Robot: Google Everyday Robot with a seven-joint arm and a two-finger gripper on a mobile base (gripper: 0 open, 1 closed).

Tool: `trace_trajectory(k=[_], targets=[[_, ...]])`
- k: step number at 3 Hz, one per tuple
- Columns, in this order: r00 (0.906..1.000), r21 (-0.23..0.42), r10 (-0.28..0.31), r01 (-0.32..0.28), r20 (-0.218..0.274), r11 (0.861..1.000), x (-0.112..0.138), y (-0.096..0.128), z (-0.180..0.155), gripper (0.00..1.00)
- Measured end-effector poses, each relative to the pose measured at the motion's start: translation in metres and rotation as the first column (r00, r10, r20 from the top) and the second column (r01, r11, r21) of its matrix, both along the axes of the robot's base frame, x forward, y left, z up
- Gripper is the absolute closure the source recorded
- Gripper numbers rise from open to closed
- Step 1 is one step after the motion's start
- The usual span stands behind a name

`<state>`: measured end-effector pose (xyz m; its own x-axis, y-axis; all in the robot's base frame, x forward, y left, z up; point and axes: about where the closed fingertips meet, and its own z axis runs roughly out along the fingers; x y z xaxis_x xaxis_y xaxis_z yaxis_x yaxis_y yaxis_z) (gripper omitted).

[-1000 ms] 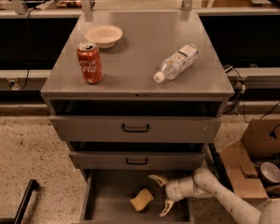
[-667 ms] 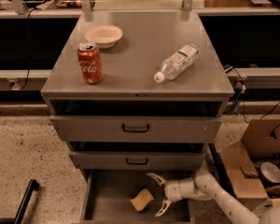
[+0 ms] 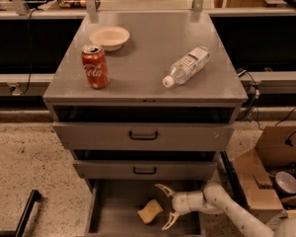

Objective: Pick sponge from bottom drawer and place on counter

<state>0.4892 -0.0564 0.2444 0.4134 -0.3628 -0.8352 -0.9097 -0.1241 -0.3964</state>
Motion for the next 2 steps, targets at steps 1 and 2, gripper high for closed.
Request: trace_trajectory(k=[1, 2], targets=[[0.9811, -0.020, -0.152, 0.151, -0.120, 0.988, 0.0036, 0.0024, -0.0118, 0.00], [0.9400, -0.026, -0.279, 0.280, -0.196, 0.960, 0.0100, 0.0015, -0.0203, 0.00]])
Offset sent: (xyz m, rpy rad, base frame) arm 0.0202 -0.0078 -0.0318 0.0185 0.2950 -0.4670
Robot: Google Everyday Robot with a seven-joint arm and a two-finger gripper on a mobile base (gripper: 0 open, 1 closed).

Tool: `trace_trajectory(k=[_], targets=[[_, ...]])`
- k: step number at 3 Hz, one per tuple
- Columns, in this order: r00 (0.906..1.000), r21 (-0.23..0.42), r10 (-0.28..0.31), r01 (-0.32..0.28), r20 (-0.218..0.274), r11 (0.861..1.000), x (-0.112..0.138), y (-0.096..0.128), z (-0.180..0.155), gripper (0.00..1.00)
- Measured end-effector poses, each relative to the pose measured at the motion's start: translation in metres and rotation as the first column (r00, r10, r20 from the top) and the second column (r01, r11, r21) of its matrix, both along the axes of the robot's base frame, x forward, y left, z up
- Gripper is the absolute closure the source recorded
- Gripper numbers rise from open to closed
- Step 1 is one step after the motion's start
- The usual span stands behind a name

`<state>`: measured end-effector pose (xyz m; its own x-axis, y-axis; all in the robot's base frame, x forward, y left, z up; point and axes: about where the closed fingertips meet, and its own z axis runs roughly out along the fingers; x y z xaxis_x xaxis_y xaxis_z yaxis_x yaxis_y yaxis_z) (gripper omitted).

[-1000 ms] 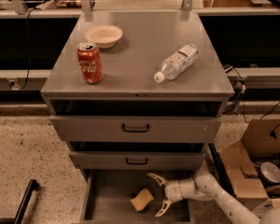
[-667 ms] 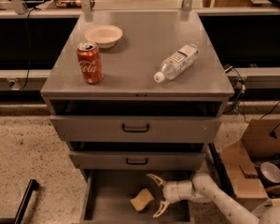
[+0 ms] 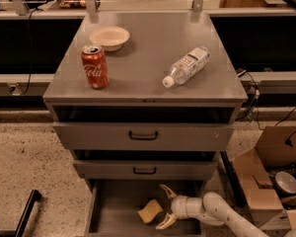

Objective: Pick sponge from bottom drawer and place on counter

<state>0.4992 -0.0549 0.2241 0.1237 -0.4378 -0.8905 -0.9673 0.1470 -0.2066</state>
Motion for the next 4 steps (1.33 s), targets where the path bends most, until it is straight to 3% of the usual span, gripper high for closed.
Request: trace_trajectory(k=[1, 2, 3, 4], targets=[[0.9953, -0.024, -0.079, 0.078, -0.055, 0.997, 0.008, 0.000, -0.009, 0.00], [0.9804, -0.121, -0.134, 0.116, -0.145, 0.986, 0.014, -0.005, -0.038, 0.00], [0.9669, -0.147, -0.168, 0.141, -0.192, 0.979, 0.014, -0.017, -0.064, 0.00], [0.9508, -0.133, -0.208, 0.181, -0.230, 0.974, 0.010, -0.020, -0.097, 0.00]])
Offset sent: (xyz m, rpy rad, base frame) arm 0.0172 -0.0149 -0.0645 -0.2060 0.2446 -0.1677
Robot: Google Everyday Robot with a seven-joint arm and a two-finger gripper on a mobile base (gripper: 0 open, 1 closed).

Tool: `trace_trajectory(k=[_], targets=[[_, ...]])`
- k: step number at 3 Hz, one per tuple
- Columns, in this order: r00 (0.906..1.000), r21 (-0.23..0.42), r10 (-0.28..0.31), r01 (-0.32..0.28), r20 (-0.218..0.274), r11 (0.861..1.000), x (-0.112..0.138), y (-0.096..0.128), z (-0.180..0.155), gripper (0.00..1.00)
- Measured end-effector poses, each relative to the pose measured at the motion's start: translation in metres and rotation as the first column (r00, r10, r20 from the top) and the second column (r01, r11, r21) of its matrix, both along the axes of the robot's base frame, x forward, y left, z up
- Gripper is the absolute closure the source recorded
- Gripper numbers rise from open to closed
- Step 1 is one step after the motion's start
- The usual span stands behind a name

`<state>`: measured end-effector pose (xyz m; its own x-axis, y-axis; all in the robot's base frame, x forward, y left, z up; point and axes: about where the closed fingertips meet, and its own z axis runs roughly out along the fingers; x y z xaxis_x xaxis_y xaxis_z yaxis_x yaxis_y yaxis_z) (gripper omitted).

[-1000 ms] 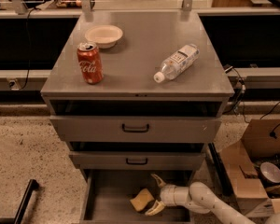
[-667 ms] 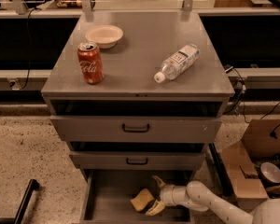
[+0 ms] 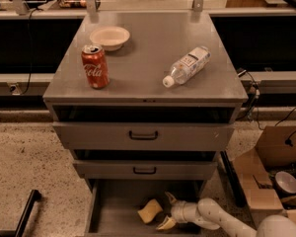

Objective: Pick sponge from bottom drawer and place on counter

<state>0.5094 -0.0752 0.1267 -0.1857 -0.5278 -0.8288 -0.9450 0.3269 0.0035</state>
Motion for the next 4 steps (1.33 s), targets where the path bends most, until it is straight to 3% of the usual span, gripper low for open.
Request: trace_trajectory(k=[1, 2, 4], targets=[[1.0000, 0.001, 0.004, -0.004, -0.005, 1.000, 0.002, 0.008, -0.007, 0.00], [0.9999, 0.007, 0.010, -0.010, -0.007, 1.000, 0.004, 0.013, -0.012, 0.07], [0.9995, 0.039, 0.031, -0.031, 0.009, 0.999, 0.005, 0.021, -0.015, 0.47]])
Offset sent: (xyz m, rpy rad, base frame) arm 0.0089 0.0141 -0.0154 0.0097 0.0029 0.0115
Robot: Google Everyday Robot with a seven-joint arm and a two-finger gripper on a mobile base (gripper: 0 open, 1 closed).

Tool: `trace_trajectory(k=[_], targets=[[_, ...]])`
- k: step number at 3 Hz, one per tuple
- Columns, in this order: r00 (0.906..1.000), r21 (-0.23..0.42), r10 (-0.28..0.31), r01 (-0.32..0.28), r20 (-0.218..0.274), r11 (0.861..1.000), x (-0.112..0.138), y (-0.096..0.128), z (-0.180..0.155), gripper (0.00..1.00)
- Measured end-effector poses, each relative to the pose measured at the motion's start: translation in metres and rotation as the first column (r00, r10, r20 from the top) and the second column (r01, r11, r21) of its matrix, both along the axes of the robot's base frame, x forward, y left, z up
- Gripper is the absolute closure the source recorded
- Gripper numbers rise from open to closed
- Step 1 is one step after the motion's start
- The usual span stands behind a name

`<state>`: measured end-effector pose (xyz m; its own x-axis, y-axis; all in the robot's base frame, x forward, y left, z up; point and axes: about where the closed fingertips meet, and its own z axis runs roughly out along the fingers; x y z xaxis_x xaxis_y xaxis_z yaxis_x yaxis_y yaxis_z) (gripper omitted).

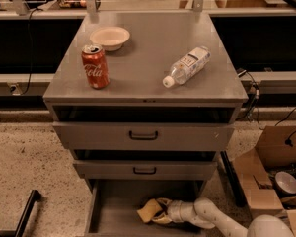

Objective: Pick sponge from bottom drawer and place on counter

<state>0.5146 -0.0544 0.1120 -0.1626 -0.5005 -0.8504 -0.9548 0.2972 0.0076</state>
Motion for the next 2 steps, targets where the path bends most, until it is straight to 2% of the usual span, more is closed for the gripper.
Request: trace_trajectory(k=[1, 2], targets=[[0.9997, 0.022, 0.021, -0.021, 0.015, 1.000, 0.000, 0.004, 0.000, 0.64], [0.9957, 0.023, 0.079, -0.080, 0.049, 0.997, 0.003, 0.012, 0.013, 0.87]])
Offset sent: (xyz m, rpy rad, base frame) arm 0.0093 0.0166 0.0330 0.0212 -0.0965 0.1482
